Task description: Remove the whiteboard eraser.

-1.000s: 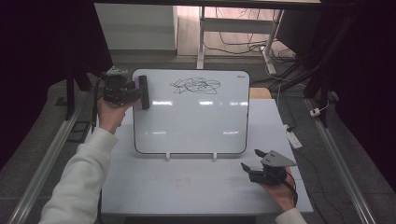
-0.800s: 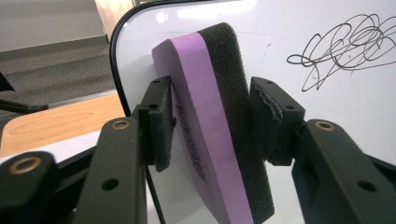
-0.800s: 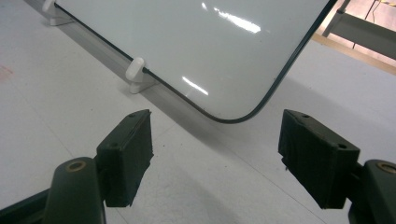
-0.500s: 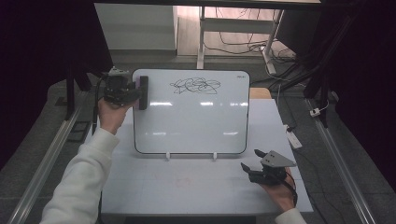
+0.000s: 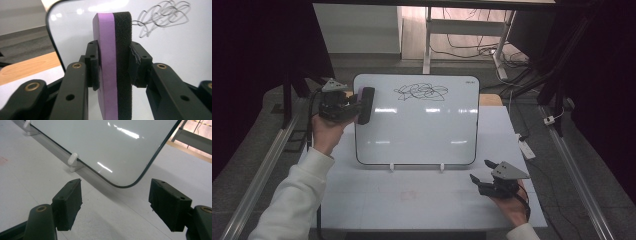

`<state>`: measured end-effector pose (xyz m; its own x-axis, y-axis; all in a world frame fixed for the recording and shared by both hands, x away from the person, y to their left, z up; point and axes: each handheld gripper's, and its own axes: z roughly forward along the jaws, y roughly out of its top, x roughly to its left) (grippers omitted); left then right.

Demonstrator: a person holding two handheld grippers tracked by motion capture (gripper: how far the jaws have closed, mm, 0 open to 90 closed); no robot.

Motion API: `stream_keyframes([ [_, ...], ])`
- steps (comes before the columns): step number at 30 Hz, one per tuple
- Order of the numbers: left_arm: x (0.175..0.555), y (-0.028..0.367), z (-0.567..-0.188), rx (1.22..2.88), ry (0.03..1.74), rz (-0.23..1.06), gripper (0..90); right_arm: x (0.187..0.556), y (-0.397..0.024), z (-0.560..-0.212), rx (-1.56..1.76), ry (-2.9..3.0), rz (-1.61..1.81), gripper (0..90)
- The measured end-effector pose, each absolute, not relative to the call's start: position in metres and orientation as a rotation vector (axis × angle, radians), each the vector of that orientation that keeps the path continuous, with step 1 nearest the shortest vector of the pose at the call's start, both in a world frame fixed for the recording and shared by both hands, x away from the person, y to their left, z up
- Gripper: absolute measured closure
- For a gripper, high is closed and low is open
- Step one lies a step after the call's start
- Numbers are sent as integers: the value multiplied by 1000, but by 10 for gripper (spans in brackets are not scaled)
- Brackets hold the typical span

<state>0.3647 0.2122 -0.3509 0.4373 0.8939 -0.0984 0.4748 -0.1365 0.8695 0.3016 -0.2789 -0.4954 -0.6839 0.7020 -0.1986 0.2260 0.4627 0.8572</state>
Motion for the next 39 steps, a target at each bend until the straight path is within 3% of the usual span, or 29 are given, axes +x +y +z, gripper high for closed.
stream_keyframes([
  [16,330,203,-379,1799,1111,517,635,298,-269,-491,744,2180,1189,261],
  [39,299,153,-409,1846,953,395,634,287,-240,-487,660,2225,1244,259],
])
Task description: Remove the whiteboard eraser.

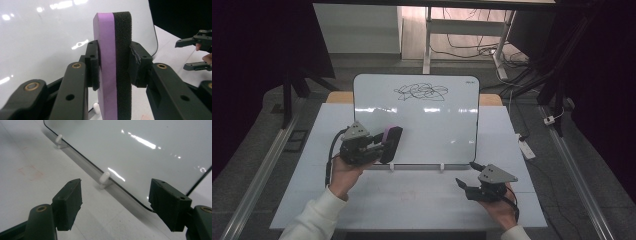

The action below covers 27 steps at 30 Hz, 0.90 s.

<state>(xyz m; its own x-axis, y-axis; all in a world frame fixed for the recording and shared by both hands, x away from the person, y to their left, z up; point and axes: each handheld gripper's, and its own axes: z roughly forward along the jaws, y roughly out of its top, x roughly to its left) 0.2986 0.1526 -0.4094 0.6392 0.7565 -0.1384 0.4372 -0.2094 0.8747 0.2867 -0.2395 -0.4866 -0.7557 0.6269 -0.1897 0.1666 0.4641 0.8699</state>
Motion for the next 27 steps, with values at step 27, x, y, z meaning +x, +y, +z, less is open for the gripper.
stream_keyframes([
  [27,293,112,-439,1894,871,282,634,283,-180,-481,623,2324,1377,239],
])
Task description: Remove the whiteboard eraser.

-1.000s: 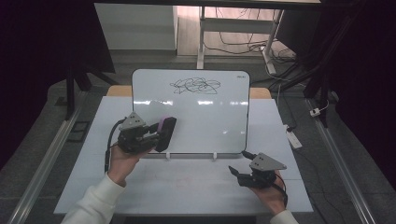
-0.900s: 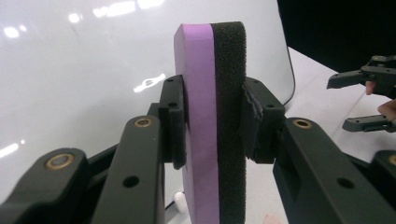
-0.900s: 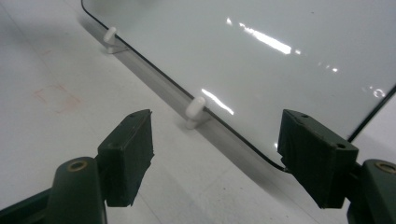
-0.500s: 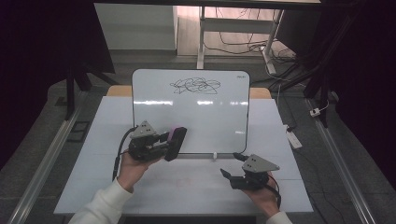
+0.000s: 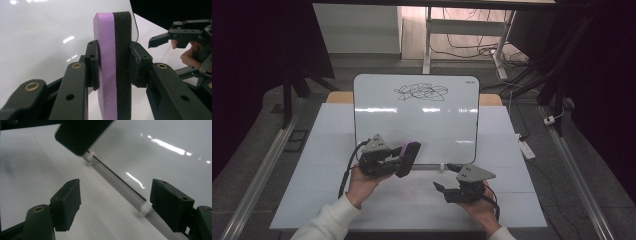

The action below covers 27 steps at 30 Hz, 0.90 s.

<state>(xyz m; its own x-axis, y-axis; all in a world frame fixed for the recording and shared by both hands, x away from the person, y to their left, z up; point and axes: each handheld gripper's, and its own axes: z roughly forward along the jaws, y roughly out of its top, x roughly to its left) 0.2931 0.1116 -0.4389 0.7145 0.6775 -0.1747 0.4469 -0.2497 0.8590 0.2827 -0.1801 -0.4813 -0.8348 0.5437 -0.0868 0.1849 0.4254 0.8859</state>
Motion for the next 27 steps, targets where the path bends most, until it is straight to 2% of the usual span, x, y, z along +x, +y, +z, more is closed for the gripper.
stream_keyframes([
  [14,292,102,-443,1879,861,265,633,294,-125,-479,731,2362,1478,217],
  [27,290,93,-447,1872,860,275,631,296,-112,-484,828,2380,1526,253],
])
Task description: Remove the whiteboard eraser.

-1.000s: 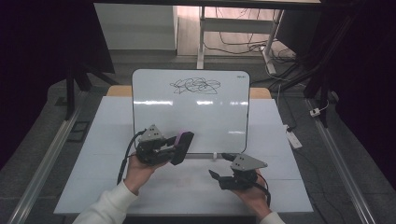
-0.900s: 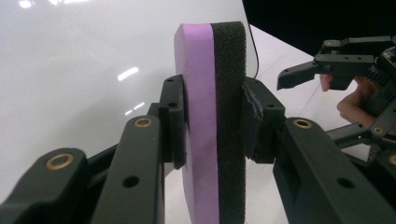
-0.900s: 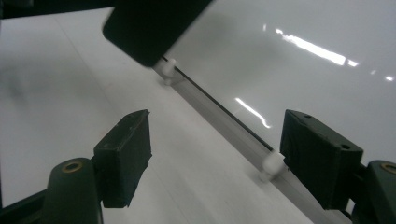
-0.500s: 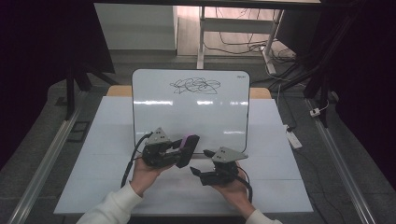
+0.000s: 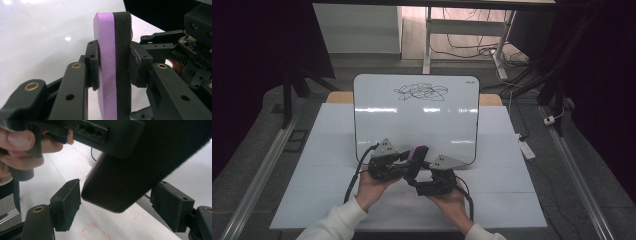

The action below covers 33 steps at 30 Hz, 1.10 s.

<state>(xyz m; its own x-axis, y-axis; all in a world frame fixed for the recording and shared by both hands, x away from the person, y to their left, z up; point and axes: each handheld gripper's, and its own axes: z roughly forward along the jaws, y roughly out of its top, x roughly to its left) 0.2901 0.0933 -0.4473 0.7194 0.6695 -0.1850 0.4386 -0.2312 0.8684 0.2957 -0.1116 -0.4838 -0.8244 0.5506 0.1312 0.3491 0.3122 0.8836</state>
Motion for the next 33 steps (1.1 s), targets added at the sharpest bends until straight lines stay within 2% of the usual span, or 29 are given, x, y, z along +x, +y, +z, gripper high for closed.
stream_keyframes([
  [5,289,92,-448,1853,867,279,629,297,-114,-482,858,2370,1532,299],
  [12,286,89,-450,1852,861,295,625,300,-115,-485,898,2385,1523,316],
  [14,285,87,-450,1858,849,288,620,302,-116,-486,917,2392,1531,351],
  [26,286,89,-448,1861,830,253,599,300,-120,-483,837,2357,1479,415],
  [33,288,103,-439,1846,757,213,412,306,-133,-481,776,2398,1507,426],
])
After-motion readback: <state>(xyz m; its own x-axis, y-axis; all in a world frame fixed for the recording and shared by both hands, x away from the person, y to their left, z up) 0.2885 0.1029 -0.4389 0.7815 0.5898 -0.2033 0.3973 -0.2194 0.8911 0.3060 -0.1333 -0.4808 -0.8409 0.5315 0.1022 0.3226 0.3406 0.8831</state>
